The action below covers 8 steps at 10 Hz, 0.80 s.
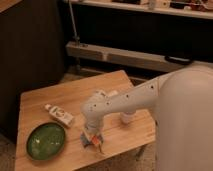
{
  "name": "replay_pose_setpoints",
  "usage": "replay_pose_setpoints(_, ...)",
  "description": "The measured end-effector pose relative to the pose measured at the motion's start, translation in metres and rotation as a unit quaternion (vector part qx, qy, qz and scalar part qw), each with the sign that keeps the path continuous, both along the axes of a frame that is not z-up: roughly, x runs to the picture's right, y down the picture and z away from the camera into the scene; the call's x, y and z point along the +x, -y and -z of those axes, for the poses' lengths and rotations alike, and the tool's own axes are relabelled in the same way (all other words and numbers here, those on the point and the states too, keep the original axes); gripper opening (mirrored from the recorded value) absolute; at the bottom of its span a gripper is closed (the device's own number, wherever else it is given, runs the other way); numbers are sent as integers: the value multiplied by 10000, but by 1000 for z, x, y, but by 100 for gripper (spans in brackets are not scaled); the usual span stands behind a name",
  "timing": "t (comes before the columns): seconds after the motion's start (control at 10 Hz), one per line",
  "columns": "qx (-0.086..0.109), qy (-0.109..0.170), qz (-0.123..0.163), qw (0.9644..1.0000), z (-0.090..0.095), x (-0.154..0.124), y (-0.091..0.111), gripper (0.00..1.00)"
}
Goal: Place the pepper on the white sponge
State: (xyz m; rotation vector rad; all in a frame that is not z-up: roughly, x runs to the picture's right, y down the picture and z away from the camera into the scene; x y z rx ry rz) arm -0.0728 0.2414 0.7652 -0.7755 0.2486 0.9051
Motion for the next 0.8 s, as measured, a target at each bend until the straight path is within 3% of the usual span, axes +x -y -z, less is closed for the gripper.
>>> replay_pose_setpoints(0.5,113,-46,-88,9999,-8,-5,11,80)
replay_pose_setpoints(0.8,336,-59,-229,9992,4,-7,33,80)
